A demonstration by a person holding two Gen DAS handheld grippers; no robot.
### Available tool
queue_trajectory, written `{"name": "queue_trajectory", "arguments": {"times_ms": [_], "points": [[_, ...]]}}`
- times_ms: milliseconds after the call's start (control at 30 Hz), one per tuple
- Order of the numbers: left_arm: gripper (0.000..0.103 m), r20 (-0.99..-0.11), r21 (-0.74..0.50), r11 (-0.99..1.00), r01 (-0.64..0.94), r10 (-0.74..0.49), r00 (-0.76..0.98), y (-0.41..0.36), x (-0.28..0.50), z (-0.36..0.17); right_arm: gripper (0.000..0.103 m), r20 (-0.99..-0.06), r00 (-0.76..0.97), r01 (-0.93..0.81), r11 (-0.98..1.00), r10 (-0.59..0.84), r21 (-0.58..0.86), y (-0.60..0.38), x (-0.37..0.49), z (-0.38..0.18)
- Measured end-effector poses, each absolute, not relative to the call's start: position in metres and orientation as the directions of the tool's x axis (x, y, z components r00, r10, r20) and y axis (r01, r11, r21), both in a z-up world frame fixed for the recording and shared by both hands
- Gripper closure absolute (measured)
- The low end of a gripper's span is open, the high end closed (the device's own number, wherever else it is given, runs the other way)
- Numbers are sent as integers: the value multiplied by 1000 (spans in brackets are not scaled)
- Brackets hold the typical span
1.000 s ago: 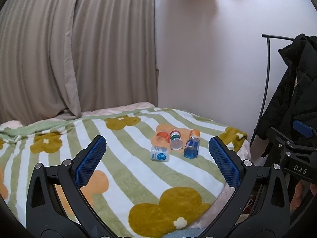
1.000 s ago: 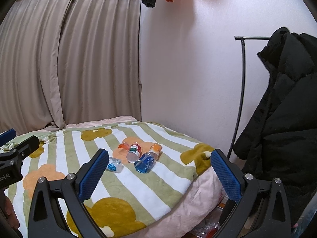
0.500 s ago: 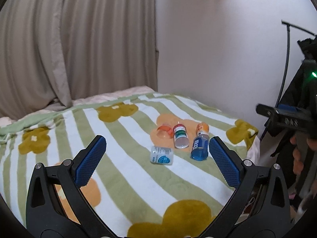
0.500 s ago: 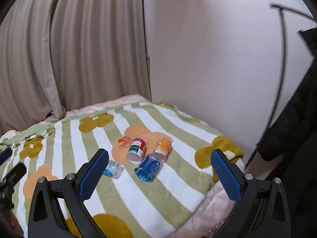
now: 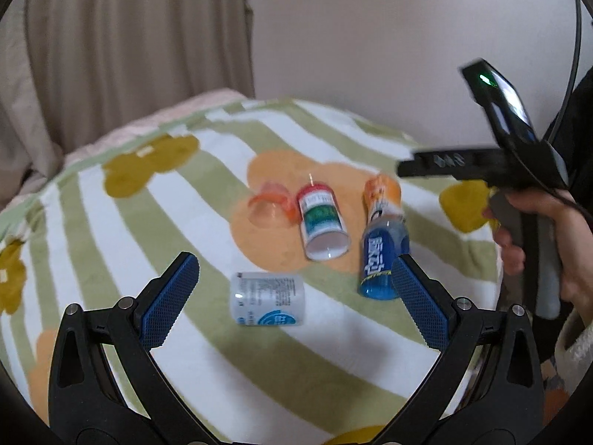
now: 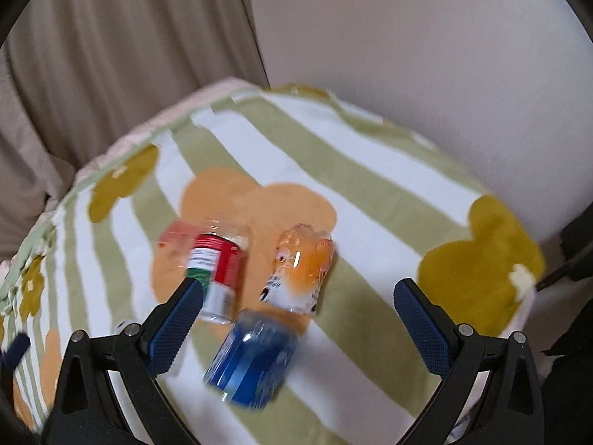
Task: Flip cup upside down
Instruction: 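Move the right gripper to the orange-labelled bottle and close around it, then lift and turn the orange bottle with the right gripper, set it down, open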
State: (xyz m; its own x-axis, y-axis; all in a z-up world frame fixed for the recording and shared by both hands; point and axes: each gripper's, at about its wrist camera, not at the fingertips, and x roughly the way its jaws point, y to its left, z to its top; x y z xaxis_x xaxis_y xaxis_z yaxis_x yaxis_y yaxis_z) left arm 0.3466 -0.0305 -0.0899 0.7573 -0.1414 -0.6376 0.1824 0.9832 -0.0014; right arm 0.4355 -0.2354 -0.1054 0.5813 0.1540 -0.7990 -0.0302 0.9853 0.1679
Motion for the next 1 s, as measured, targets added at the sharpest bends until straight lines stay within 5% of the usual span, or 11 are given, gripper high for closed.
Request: {"name": "queue_trajectory", "arguments": {"times_ms": [167,267,433,533,1000], "points": [[0,-673,-7,980,199,-151,724,-32,355,-113,5,-842,515,12,981,160,194,-232,477,-141],[0,-684,-3,980,200,-148,714,-31,359,-119,22,-864,480,39,981,150,192,-230,496,-157],[0,-688,3,978,208,-149,710,-32,362,-120,32,-895,431,74,985,111,157,-229,515,-174],[0,-684,-2,977,212,-155,712,-32,361,-119,46,-902,412,70,982,130,173,-229,523,-180],[0,-648,-6,980,201,-157,745,-14,313,-74,47,-797,548,-153,967,254,203,-203,454,-53]]}}
